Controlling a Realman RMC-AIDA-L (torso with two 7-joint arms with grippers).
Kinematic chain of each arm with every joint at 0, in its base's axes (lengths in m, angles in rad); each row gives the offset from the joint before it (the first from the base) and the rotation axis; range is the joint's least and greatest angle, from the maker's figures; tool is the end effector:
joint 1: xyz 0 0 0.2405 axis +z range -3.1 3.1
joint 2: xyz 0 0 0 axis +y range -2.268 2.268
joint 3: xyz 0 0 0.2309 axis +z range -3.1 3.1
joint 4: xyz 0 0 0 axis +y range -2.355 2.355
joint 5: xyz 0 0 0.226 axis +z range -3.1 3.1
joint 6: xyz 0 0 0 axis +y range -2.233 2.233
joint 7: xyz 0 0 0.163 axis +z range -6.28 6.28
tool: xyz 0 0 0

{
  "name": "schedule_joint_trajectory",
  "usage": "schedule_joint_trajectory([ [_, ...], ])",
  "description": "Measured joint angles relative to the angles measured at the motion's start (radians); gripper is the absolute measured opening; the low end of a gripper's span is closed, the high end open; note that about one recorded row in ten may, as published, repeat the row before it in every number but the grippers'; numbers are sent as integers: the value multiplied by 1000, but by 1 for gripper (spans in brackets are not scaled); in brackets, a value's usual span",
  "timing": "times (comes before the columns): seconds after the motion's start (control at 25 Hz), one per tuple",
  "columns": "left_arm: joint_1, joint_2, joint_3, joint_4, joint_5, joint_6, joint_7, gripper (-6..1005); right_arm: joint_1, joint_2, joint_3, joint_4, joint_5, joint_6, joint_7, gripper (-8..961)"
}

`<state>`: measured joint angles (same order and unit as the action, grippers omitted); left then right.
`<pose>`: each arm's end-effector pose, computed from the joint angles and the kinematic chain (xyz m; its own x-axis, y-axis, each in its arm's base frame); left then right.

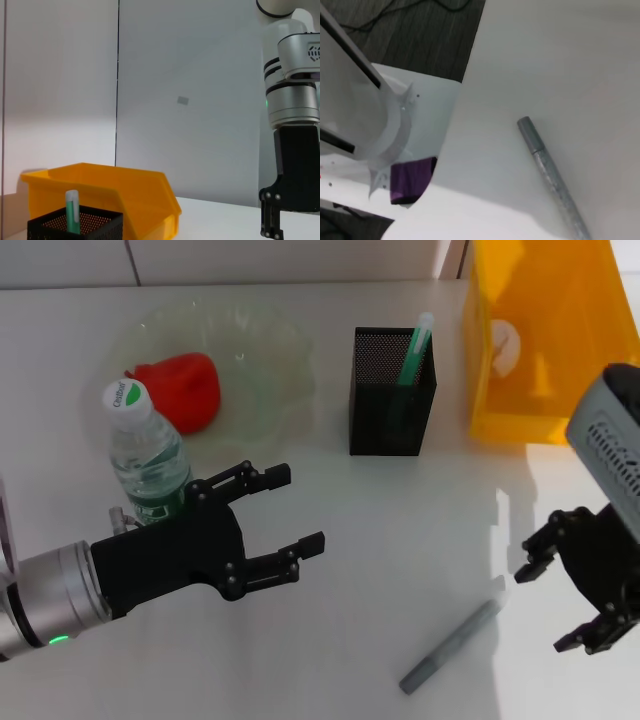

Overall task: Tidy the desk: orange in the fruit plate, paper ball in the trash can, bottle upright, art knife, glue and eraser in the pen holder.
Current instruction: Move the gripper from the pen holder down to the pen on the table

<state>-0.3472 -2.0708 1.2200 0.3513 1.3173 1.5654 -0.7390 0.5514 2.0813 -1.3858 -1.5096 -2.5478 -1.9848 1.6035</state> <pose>-0.2503 0.2645 -0.0605 0.7280 0.0346 0.6847 0.2724 -0.9311 -0.2426 0.1616 0.2934 0.0154 0.8556 0.2726 0.4400 0.1886 -0.9558 0.2253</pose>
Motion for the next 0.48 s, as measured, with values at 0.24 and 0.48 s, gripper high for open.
schedule_joint_trajectory([
  [0.24,-2,0,1,-7,1,-14,0,802,51,2,-87,64,3,75,-36,698],
  [0.48,-5,-2,1,-8,1,-22,0,802,69,1,-66,44,9,85,101,691],
])
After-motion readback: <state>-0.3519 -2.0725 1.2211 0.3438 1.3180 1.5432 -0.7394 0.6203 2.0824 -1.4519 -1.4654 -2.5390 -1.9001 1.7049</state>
